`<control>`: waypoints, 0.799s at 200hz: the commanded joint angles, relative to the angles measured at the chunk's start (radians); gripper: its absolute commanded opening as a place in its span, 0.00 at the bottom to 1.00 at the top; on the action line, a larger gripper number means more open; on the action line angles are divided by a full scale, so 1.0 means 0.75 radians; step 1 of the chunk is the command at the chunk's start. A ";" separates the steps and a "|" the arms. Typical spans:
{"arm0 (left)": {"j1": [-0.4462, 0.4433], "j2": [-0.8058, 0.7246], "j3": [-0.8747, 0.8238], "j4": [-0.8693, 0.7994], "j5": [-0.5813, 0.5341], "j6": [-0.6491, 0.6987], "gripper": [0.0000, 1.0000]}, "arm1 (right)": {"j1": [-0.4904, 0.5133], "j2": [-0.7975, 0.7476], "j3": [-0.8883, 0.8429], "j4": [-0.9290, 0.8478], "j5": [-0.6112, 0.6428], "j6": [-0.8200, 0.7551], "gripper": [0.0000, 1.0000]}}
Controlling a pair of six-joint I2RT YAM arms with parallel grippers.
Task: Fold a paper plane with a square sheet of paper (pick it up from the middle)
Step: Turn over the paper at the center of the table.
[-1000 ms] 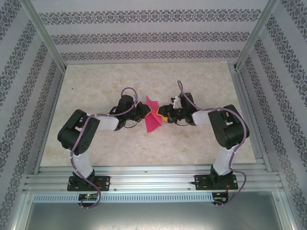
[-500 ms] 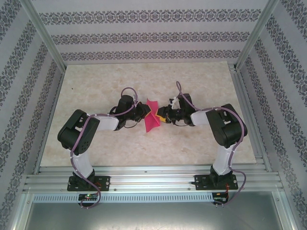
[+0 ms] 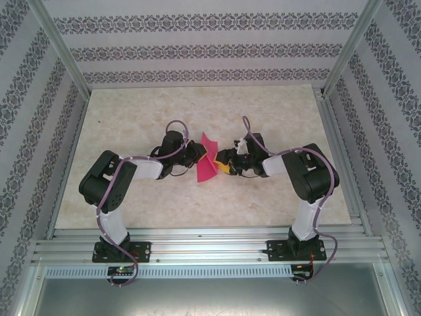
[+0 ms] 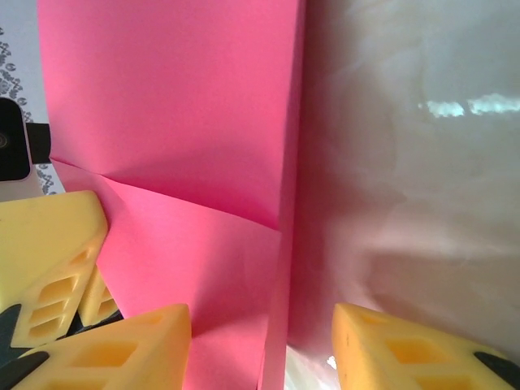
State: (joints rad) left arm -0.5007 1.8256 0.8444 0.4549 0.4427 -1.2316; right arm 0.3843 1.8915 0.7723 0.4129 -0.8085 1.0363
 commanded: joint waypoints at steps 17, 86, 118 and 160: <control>-0.014 0.008 -0.017 0.022 -0.009 0.022 0.13 | 0.033 -0.016 -0.056 0.162 0.022 0.088 0.47; -0.014 -0.007 -0.055 0.013 -0.019 0.026 0.14 | 0.050 0.073 -0.100 0.439 0.027 0.263 0.47; -0.014 -0.002 -0.076 0.003 -0.023 0.040 0.15 | 0.048 0.075 -0.091 0.423 0.031 0.239 0.43; -0.015 0.006 -0.071 -0.021 -0.027 0.053 0.19 | 0.046 0.065 -0.087 0.358 0.052 0.185 0.26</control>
State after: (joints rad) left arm -0.5007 1.8256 0.7971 0.4515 0.4381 -1.2270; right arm 0.4171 1.9385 0.7063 0.6697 -0.7902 1.2057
